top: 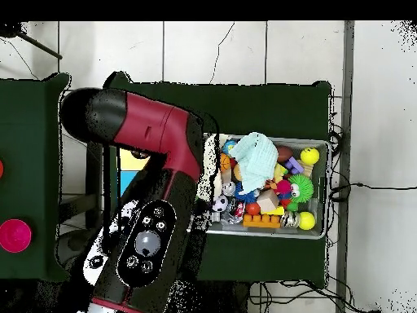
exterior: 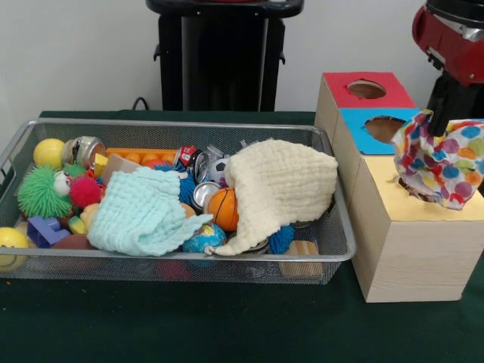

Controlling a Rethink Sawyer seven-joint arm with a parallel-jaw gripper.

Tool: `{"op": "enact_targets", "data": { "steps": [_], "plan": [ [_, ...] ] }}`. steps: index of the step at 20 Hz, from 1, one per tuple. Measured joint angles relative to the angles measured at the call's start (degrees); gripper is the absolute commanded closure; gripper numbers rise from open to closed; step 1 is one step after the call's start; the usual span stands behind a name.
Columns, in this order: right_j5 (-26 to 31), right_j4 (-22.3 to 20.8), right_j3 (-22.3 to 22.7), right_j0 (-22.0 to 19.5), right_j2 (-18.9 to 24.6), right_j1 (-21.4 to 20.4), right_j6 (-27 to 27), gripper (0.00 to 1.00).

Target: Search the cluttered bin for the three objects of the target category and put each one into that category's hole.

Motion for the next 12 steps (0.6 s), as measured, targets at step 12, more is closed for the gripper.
{"op": "enact_targets", "data": {
  "steps": [12],
  "plan": [
    [-6.21, 0.83, 8.02, 1.27, 0.04, -0.27, 0.00, 1.00]
  ]
}}
